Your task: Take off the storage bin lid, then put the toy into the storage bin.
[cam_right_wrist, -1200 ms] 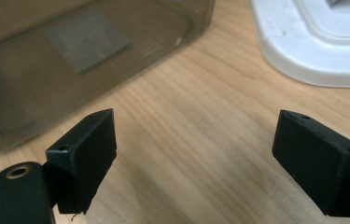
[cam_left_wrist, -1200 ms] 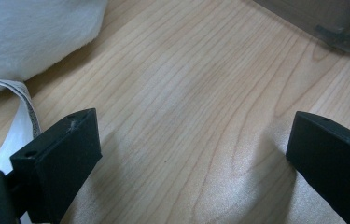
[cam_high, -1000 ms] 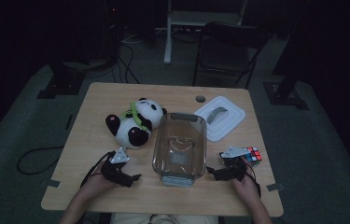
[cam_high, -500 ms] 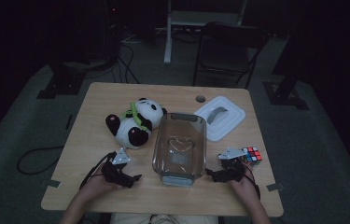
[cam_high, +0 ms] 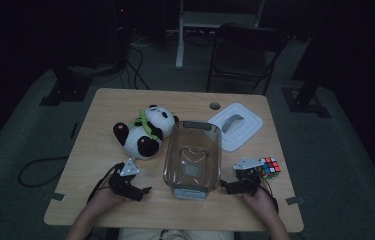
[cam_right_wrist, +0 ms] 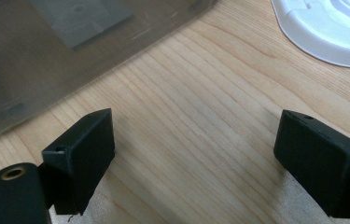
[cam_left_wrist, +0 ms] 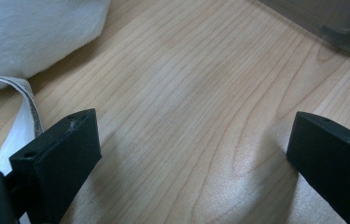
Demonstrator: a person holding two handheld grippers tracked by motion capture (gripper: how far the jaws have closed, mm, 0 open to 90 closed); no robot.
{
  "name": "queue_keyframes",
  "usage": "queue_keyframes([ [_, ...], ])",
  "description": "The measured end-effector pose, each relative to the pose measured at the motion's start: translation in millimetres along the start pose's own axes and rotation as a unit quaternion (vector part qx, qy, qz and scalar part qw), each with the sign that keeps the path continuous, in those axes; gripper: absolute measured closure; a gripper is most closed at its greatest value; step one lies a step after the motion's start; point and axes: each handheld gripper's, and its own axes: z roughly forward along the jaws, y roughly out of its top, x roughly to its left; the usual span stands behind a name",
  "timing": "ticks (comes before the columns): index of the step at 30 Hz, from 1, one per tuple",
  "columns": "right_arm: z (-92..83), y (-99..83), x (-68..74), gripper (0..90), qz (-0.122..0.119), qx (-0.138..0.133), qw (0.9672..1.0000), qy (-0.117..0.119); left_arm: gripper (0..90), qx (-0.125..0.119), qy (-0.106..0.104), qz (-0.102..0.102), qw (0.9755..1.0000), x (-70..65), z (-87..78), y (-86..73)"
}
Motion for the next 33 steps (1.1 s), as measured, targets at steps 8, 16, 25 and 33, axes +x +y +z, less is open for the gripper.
queue_keyframes([
  [8, 0.0, 0.0, 0.0, 11.8, 0.000, 0.000, 1.0000, 0.000, 3.4, 0.000, -0.001, 0.001, 1.0000, 0.2, -0.1, -0.1],
  [16, 0.0, 0.0, 0.0, 11.8, 0.000, 0.000, 1.0000, 0.000, 4.0, 0.005, -0.003, 0.004, 1.0000, 0.4, -1.5, -0.1],
  [25, 0.0, 0.0, 0.0, 11.8, 0.000, 0.000, 1.0000, 0.000, 5.4, 0.023, -0.025, 0.029, 0.9990, -6.1, -10.8, 9.1],
  [33, 0.0, 0.0, 0.0, 11.8, 0.000, 0.000, 1.0000, 0.000, 5.5, -0.001, -0.032, 0.018, 0.9993, -3.4, -25.0, 20.9],
])
